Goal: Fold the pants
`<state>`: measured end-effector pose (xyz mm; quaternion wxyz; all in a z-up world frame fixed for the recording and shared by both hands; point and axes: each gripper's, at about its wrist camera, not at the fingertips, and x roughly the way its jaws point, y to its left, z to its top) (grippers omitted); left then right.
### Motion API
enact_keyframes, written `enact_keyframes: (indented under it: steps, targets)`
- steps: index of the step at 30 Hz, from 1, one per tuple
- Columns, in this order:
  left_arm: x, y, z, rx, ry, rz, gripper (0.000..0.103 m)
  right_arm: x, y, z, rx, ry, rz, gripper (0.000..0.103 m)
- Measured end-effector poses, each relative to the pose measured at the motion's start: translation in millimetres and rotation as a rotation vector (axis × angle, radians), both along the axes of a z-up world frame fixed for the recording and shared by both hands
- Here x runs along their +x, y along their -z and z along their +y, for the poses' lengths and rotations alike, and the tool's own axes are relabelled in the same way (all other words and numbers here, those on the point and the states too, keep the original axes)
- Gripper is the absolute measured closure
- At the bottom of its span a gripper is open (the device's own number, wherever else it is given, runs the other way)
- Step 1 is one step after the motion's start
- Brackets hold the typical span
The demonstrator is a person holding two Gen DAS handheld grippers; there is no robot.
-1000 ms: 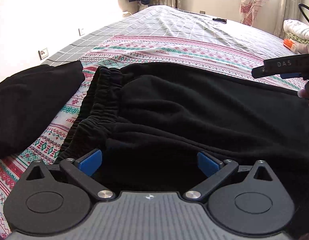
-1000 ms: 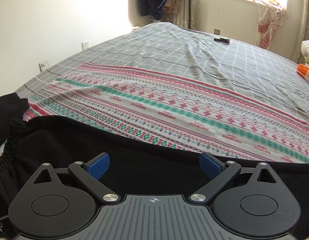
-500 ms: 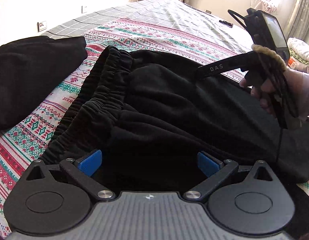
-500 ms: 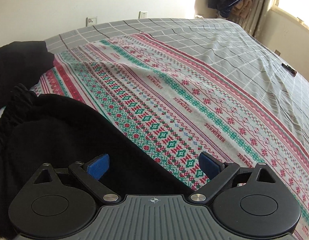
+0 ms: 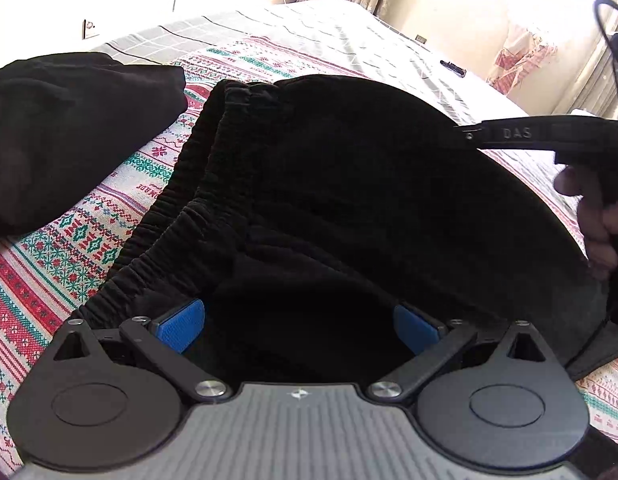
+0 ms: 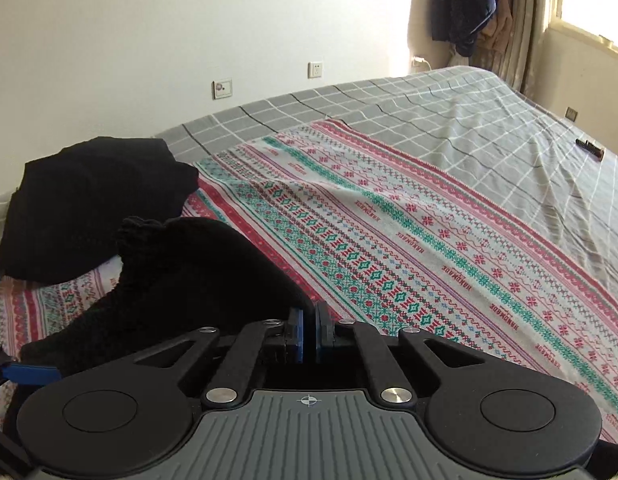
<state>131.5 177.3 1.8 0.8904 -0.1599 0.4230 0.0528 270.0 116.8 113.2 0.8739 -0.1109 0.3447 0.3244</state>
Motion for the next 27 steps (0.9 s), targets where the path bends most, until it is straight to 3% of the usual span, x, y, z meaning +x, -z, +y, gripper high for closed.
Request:
enact_keyframes:
  steps: [6, 11, 17, 27]
  targets:
    - [-32, 0, -9, -0.095, 0.041, -0.022, 0.0, -85, -39, -1, -0.012, -0.045, -0.049, 0.098]
    - [-70, 2, -11, -0.136, 0.122, -0.005, 0.0, -149, -44, 1, -0.013, -0.066, -0.064, 0.098]
    - [-110, 5, -8, -0.083, 0.148, 0.009, 0.0, -202, -16, -4, -0.013, -0.075, -0.027, 0.097]
    - [-120, 17, -7, -0.054, 0.165, 0.016, 0.0, -245, 36, -14, -0.009, -0.076, 0.053, 0.095]
